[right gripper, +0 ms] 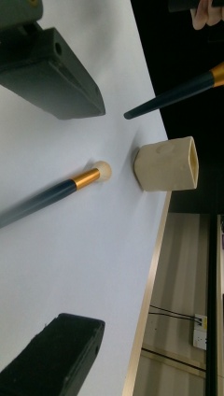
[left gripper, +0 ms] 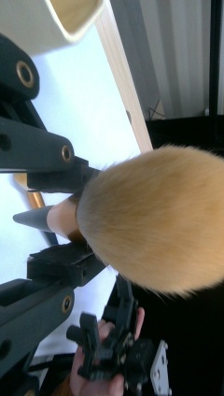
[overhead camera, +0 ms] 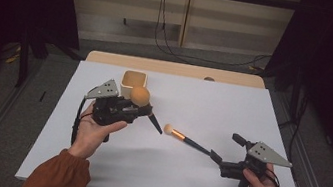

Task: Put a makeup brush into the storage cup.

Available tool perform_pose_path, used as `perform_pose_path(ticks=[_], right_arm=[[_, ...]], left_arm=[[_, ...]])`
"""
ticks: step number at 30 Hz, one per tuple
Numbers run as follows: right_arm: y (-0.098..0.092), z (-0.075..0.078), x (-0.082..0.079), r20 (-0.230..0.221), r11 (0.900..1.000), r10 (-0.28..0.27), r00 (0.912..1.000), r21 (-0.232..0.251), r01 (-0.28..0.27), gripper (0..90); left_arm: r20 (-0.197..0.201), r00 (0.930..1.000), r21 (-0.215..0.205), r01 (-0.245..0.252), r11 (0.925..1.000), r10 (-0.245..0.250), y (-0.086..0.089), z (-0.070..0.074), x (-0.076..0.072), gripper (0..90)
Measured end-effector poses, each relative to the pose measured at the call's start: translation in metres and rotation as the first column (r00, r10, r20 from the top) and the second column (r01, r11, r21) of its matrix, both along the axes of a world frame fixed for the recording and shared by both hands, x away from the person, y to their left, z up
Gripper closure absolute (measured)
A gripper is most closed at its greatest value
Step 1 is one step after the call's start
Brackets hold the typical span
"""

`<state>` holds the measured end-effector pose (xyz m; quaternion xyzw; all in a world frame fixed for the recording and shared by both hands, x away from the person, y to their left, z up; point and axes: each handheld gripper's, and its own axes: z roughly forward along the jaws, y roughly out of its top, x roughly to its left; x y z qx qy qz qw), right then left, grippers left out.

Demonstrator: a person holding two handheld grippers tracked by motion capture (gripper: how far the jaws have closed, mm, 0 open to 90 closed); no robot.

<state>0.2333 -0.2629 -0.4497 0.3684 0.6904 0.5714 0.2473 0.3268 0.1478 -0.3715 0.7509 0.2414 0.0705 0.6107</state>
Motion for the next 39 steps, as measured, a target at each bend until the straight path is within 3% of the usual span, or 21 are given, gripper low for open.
perform_pose_path(ticks=[6, 10, 13, 22, 39], right_arm=[[-0.006, -0.004, -0.007, 0.032, 1.000, -0.023, 0.9992, -0.012, 0.023, 0.0], [-0.008, -0.008, -0.010, 0.037, 0.999, -0.035, 0.9987, -0.029, 0.036, 0.0], [-0.010, -0.010, -0.010, 0.037, 0.998, -0.052, 0.9979, -0.028, 0.053, 0.0], [-0.014, -0.011, -0.009, 0.029, 0.995, -0.096, 0.9949, -0.018, 0.097, 0.0], [-0.013, -0.013, -0.008, 0.023, 0.996, -0.084, 0.9962, -0.014, 0.085, 0.0]], left_arm=[[-0.010, 0.9996, 0.013, -0.025, 0.9996, 0.025, 0.008, 0.000, 0.006, 65.7], [-0.025, 0.9988, -0.003, -0.043, 0.9991, 0.043, 0.012, 0.001, 0.010, 65.8], [-0.033, 0.9974, 0.010, -0.064, 0.9979, 0.064, 0.014, 0.003, 0.013, 65.8], [-0.015, 0.9935, 0.028, -0.112, 0.9933, 0.112, 0.029, 0.017, 0.019, 65.8], [0.024, 0.9835, 0.052, -0.180, 0.9822, 0.179, 0.044, 0.048, 0.042, 65.8]])
